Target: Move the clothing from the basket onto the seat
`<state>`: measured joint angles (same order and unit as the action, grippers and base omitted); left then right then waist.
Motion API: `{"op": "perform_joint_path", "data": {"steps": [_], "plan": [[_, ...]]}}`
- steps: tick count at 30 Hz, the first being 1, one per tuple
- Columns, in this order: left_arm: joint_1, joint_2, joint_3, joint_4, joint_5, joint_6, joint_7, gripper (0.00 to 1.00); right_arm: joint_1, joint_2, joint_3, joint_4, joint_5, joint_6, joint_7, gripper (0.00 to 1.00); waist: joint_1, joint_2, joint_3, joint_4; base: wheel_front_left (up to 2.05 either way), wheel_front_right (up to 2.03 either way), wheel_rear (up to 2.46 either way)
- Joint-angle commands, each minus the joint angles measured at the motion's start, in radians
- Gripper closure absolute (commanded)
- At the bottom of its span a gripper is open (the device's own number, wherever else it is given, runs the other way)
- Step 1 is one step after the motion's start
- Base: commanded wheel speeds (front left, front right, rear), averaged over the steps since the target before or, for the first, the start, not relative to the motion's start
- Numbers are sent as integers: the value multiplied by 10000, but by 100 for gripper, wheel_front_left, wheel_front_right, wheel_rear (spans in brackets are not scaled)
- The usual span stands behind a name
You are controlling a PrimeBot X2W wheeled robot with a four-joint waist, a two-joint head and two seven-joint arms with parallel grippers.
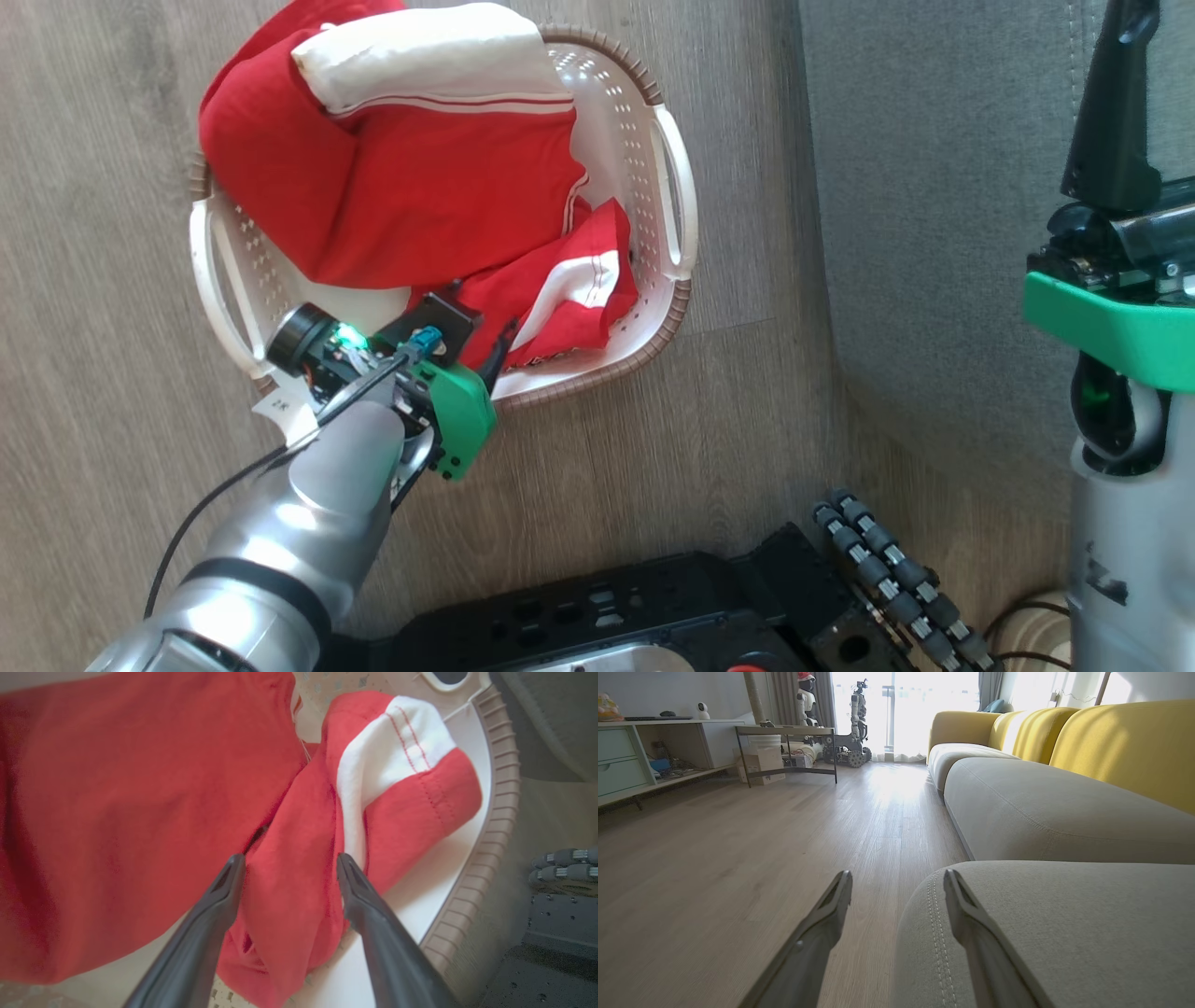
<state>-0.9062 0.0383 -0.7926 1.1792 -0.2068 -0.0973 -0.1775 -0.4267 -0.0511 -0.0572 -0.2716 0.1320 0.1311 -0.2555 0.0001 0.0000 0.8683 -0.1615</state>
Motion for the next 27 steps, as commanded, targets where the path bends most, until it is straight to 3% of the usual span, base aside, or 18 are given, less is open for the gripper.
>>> {"op": "perform_joint_path", "data": {"steps": [1, 6, 14, 17, 19, 20, 21, 27], "plan": [[90, 120, 48, 86, -96, 190, -39, 0, 193, 9, 257, -417, 2, -4, -63, 0, -1, 0, 59, -42, 0, 0, 0], [-66, 120, -77, 360, -202, 293, 149, 0, 211, 9, 359, -459, 3, -4, -63, 0, -1, 0, 139, -123, 0, 0, 0], [-157, 120, -418, 528, -483, 110, 589, 0, 233, 9, 515, -483, 47, -4, -63, 0, -1, 0, 185, -271, 0, 0, 0], [-162, 120, -526, 572, -589, 85, 747, 51, 205, 9, 577, -460, 95, -4, -63, 0, -1, 0, 167, -358, 0, 0, 0], [-156, 120, -569, 608, -671, 72, 804, 71, 187, 9, 595, -439, 118, -4, -63, 0, -1, 0, 132, -412, 0, 0, 0], [-147, 120, -591, 631, -705, 70, 816, 89, 186, 9, 597, -425, 126, -4, -63, 0, -1, 0, 101, -435, 0, 0, 0], [-131, 120, -609, 653, -743, 66, 828, 100, 188, 9, 593, -409, 131, -4, -63, 0, -1, 0, 62, -453, 0, 0, 0], [3, 120, -652, 722, -1018, 42, 684, 100, 245, 9, 520, -216, 151, -4, -63, 0, -1, 0, -390, -434, 0, 0, 0]]}}
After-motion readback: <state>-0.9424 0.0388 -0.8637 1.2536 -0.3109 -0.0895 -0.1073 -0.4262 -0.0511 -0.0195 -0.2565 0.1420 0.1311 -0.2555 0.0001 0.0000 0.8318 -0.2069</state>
